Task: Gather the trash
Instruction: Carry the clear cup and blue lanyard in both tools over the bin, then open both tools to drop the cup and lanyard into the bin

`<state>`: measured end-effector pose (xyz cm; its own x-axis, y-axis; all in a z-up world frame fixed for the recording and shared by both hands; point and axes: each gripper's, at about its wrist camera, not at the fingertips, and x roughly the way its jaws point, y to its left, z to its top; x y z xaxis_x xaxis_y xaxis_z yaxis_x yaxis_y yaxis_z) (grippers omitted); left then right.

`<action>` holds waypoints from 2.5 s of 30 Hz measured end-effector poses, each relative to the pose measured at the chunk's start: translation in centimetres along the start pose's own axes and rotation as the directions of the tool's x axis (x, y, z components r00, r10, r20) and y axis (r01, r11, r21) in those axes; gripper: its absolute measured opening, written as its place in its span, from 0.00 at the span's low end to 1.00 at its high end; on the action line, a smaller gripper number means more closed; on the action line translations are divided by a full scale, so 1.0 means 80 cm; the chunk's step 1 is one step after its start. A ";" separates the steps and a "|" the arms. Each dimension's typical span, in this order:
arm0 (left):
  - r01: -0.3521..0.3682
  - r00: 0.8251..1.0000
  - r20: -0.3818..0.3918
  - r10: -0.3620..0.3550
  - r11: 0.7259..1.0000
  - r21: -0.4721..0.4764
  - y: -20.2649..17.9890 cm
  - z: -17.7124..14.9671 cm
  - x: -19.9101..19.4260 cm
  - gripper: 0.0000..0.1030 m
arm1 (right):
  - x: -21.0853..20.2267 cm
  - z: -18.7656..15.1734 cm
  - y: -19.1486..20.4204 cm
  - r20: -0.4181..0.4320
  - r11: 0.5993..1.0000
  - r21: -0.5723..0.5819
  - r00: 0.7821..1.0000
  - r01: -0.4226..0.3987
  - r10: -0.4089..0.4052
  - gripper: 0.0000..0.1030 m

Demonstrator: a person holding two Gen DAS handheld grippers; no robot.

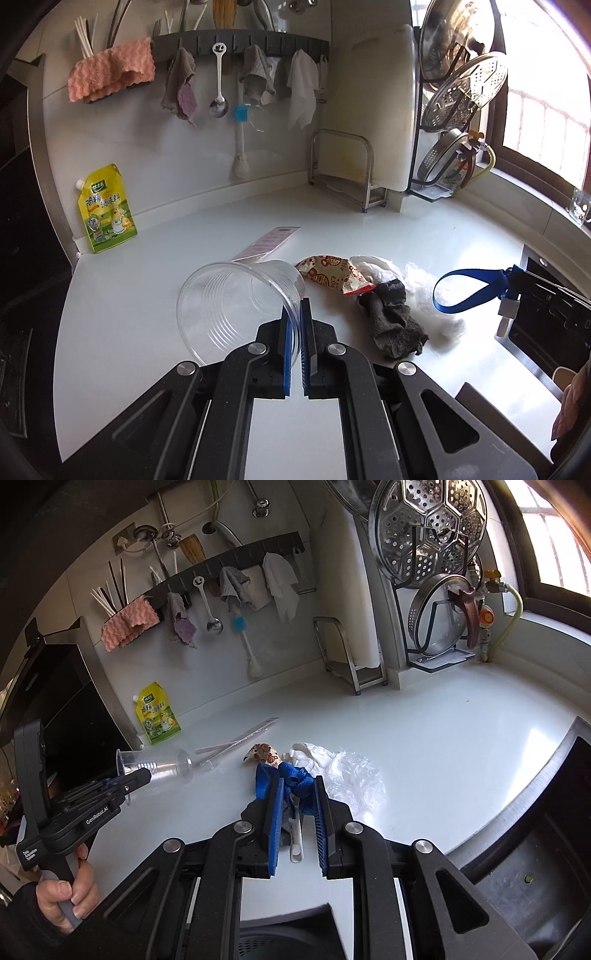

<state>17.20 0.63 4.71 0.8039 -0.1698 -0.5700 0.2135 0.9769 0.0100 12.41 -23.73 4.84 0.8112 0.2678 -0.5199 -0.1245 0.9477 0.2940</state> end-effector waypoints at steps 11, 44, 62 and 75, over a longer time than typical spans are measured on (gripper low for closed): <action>-0.002 1.000 0.005 0.002 1.000 0.011 -0.011 -0.056 -0.069 0.05 | -0.059 -0.068 0.037 -0.012 1.000 -0.006 0.999 0.030 -0.030 0.15; 0.171 0.968 -0.185 -0.168 0.985 0.002 -0.108 -0.209 -0.103 0.05 | -0.127 -0.249 0.031 -0.148 0.992 0.041 0.983 0.117 -0.109 0.15; 0.148 0.953 -0.267 -0.141 0.989 0.007 -0.108 -0.234 -0.080 0.05 | -0.101 -0.268 0.032 -0.214 0.991 0.023 0.969 0.128 -0.121 0.17; 0.150 0.946 -0.290 -0.144 0.989 -0.005 -0.105 -0.237 -0.074 0.08 | -0.097 -0.271 0.031 -0.218 0.989 0.015 0.966 0.147 -0.140 0.38</action>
<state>0.14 -4.12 -7.56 0.5690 -0.2641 -0.7787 0.3287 0.9411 -0.0790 -6.57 -19.70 -7.76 0.6760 0.1640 -0.7184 0.0048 0.9739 0.2269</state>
